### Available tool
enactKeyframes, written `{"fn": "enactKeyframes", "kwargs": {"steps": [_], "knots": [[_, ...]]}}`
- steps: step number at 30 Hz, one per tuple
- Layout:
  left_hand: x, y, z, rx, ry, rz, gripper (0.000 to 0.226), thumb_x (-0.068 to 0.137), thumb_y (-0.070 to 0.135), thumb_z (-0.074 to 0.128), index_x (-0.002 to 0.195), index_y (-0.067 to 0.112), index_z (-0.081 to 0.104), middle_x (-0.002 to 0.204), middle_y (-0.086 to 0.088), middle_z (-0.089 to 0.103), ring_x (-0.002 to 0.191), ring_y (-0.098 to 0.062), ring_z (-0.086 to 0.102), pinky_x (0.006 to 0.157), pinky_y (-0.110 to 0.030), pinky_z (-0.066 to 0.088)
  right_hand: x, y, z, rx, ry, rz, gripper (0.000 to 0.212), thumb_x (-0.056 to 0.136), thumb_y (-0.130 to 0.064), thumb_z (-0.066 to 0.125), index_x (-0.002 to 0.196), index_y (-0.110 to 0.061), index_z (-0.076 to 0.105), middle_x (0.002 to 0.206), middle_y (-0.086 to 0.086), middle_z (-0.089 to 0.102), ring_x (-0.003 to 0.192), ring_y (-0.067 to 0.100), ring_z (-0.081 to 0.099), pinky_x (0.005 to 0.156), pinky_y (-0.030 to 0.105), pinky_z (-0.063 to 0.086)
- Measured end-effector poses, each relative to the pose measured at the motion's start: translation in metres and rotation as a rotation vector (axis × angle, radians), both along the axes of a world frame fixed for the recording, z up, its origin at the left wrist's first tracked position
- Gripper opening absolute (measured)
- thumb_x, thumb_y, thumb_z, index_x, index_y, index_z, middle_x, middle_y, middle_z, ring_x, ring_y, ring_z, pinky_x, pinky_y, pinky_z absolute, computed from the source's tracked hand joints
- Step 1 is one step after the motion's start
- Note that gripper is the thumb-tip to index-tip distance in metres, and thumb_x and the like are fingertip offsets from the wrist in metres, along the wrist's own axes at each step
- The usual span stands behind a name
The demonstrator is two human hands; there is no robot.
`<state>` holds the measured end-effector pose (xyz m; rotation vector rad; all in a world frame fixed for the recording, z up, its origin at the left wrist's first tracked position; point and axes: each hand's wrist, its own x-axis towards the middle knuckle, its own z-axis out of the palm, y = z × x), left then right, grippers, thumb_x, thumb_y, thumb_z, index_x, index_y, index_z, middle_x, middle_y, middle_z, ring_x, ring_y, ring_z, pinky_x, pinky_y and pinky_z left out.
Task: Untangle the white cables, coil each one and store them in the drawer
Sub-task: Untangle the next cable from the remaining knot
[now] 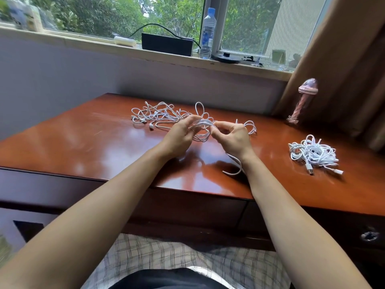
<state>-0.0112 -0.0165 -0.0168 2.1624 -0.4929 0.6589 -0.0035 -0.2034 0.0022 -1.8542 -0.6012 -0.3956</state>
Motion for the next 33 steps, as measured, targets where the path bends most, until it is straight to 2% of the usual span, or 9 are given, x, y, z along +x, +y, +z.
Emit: {"fn": "enactKeyframes", "kwargs": {"steps": [4, 6, 8, 12, 15, 19, 24, 27, 33], "knots": [[0.002, 0.001, -0.003, 0.048, 0.025, 0.031, 0.029, 0.097, 0.047, 0.046, 0.122, 0.035, 0.053, 0.113, -0.005, 0.068, 0.106, -0.030, 0.062, 0.098, -0.051, 0.047, -0.001, 0.000, 0.001, 0.013, 0.000, -0.005, 0.014, 0.092, -0.007, 0.071, 0.089, -0.020, 0.074, 0.079, 0.001, 0.070, 0.061, -0.006, 0.055, 0.066, 0.014, 0.048], [0.003, 0.002, -0.004, 0.037, 0.048, 0.032, 0.032, 0.096, 0.050, 0.043, 0.122, 0.034, 0.053, 0.110, -0.005, 0.069, 0.104, -0.031, 0.063, 0.098, -0.052, 0.047, -0.001, 0.000, 0.001, 0.004, -0.006, -0.017, 0.015, 0.092, -0.008, 0.071, 0.087, -0.021, 0.073, 0.079, 0.002, 0.070, 0.062, -0.003, 0.054, 0.066, 0.015, 0.048], [0.000, 0.002, -0.003, 0.000, 0.076, 0.007, 0.031, 0.098, 0.042, 0.046, 0.125, 0.030, 0.054, 0.105, -0.004, 0.069, 0.100, -0.028, 0.066, 0.097, -0.046, 0.050, 0.000, 0.000, 0.001, -0.003, -0.012, -0.028, 0.016, 0.092, -0.008, 0.071, 0.085, -0.022, 0.072, 0.079, 0.002, 0.069, 0.064, 0.000, 0.054, 0.066, 0.015, 0.047], [-0.001, 0.000, -0.003, -0.062, 0.106, -0.050, 0.036, 0.104, 0.006, 0.047, 0.140, 0.014, 0.049, 0.103, -0.001, 0.065, 0.092, -0.013, 0.062, 0.086, -0.018, 0.048, 0.001, 0.002, 0.001, 0.011, -0.002, -0.049, 0.013, 0.091, -0.009, 0.072, 0.087, -0.021, 0.073, 0.079, 0.001, 0.073, 0.063, -0.004, 0.057, 0.066, 0.012, 0.047], [0.000, -0.003, 0.001, -0.179, 0.107, -0.075, 0.027, 0.103, 0.004, 0.051, 0.130, 0.006, 0.052, 0.099, -0.006, 0.066, 0.083, -0.017, 0.062, 0.071, -0.028, 0.056, 0.003, 0.001, 0.001, 0.040, 0.009, -0.058, 0.013, 0.091, -0.012, 0.073, 0.084, -0.023, 0.074, 0.080, 0.011, 0.076, 0.069, 0.003, 0.058, 0.068, 0.019, 0.048], [0.000, -0.004, 0.005, -0.290, 0.123, -0.091, 0.015, 0.102, 0.006, 0.056, 0.109, -0.005, 0.064, 0.092, -0.012, 0.068, 0.077, -0.018, 0.058, 0.062, -0.026, 0.054, 0.009, 0.000, 0.000, 0.064, 0.015, -0.070, 0.015, 0.092, -0.014, 0.073, 0.082, -0.026, 0.073, 0.070, -0.010, 0.070, 0.066, 0.003, 0.058, 0.068, 0.021, 0.049], [0.000, -0.003, 0.002, -0.369, 0.184, -0.105, 0.020, 0.105, 0.013, 0.053, 0.114, 0.001, 0.065, 0.097, -0.016, 0.070, 0.082, -0.018, 0.064, 0.059, -0.028, 0.055, 0.008, 0.002, -0.001, 0.061, 0.025, -0.058, 0.005, 0.092, -0.016, 0.072, 0.089, -0.018, 0.074, 0.071, -0.012, 0.069, 0.060, -0.004, 0.057, 0.066, 0.015, 0.048], [-0.003, -0.006, 0.003, -0.402, 0.184, -0.138, 0.015, 0.106, 0.014, 0.051, 0.114, 0.010, 0.063, 0.091, -0.011, 0.066, 0.073, -0.017, 0.065, 0.051, -0.029, 0.056, 0.010, 0.001, -0.002, 0.058, 0.031, -0.055, 0.004, 0.093, -0.016, 0.072, 0.091, -0.017, 0.074, 0.077, -0.007, 0.071, 0.065, -0.003, 0.059, 0.068, 0.014, 0.048], [-0.005, -0.004, 0.007, -0.441, 0.156, -0.105, 0.018, 0.105, 0.008, 0.051, 0.115, 0.003, 0.065, 0.084, -0.004, 0.064, 0.056, -0.009, 0.060, 0.039, -0.026, 0.050, 0.012, 0.000, -0.002, 0.075, 0.051, -0.013, 0.011, 0.093, -0.017, 0.073, 0.100, -0.009, 0.075, 0.079, -0.008, 0.071, 0.063, -0.009, 0.057, 0.065, 0.009, 0.044]]}}
